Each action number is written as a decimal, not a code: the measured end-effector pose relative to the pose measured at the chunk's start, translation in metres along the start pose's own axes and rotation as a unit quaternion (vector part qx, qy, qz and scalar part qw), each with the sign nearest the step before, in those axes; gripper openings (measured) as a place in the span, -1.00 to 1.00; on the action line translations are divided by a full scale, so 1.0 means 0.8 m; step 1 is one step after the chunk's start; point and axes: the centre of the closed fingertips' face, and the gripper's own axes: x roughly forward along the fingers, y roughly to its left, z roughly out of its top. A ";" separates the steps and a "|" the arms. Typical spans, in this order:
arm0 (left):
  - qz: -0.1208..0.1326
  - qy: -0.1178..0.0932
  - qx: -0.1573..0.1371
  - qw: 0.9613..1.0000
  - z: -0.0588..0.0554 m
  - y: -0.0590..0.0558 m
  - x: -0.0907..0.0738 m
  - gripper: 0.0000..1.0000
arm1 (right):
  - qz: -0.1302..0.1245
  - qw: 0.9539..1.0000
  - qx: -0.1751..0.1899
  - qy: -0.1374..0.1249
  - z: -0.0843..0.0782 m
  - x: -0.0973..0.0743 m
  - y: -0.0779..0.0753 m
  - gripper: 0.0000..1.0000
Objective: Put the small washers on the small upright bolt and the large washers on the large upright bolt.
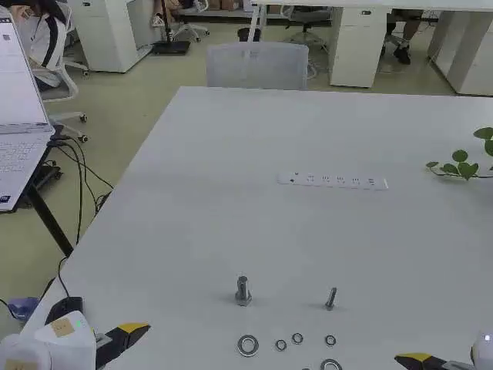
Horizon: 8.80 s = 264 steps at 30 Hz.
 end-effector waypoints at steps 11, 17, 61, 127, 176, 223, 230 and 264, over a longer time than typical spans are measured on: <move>-0.006 0.008 0.012 1.000 -0.001 0.004 0.001 0.82 | 0.000 1.000 0.009 -0.014 0.010 -0.006 0.001 0.64; -0.014 0.023 0.017 0.999 -0.006 -0.003 0.005 0.80 | -0.006 1.000 0.010 -0.012 0.014 -0.010 0.000 0.63; -0.030 0.044 0.102 0.993 -0.010 -0.018 0.016 0.84 | 0.000 0.950 -0.233 0.209 -0.011 0.066 -0.035 0.33; -0.046 0.068 0.137 0.987 -0.007 -0.021 0.033 0.65 | -0.004 0.906 -0.288 0.309 -0.055 0.112 -0.060 -0.31; -0.032 0.053 0.093 0.994 -0.026 -0.012 0.013 0.56 | -0.021 0.889 -0.290 0.352 -0.053 0.114 -0.060 -0.58; -0.046 0.066 0.122 0.989 -0.040 -0.026 0.017 0.72 | -0.002 0.898 -0.290 0.331 0.086 0.100 -0.026 -0.58; -0.049 0.059 0.117 0.990 -0.041 -0.032 0.019 0.77 | 0.002 0.904 -0.282 0.322 0.108 0.108 -0.021 -0.58; -0.022 0.045 0.115 0.992 -0.032 -0.004 0.024 0.95 | -0.007 0.905 -0.292 0.309 0.178 0.186 -0.033 -0.58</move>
